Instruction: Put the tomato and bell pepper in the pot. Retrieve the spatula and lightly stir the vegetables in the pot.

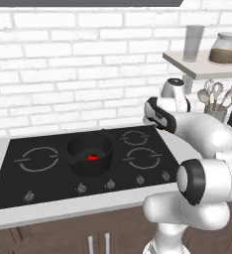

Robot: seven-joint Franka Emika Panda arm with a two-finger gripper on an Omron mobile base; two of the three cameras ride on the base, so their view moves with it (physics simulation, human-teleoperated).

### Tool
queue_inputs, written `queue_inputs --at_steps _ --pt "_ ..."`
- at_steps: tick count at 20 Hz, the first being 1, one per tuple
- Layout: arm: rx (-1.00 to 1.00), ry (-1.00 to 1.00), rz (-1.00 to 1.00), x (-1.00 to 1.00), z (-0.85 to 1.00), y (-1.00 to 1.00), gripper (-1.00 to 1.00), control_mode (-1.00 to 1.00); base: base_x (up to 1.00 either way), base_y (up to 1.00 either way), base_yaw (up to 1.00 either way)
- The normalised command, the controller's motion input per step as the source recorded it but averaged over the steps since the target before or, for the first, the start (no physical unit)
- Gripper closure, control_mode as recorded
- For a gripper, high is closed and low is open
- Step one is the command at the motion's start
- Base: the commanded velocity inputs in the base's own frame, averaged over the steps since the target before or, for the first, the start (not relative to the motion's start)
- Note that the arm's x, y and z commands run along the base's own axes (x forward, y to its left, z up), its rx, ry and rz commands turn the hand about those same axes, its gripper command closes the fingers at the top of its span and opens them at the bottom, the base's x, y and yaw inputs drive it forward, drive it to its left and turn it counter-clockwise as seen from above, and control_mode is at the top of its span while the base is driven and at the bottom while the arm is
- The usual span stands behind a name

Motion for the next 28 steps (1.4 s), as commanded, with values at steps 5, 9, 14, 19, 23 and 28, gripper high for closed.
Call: queue_inputs --at_steps 5,9,14,19,23,28 --pt "0.02 0.02 0.28 0.0 0.49 1.0 1.0 -1.0 0.0 0.0 0.0" --pt "0.04 0.14 0.38 -0.06 0.16 1.0 1.0 -1.0 0.0 0.0 0.0" --pt "0.02 0.18 0.37 -0.07 0.0 1.0 1.0 -1.0 0.0 0.0 0.0" --pt "-0.04 0.09 0.22 -0.02 -0.29 1.0 1.0 -1.0 0.0 0.0 0.0" --pt "-0.13 0.01 0.0 0.28 -0.73 1.0 1.0 -1.0 0.0 0.0 0.0" --pt "-0.1 0.0 0.0 0.21 -0.7 0.84 1.0 -1.0 0.0 0.0 0.0"
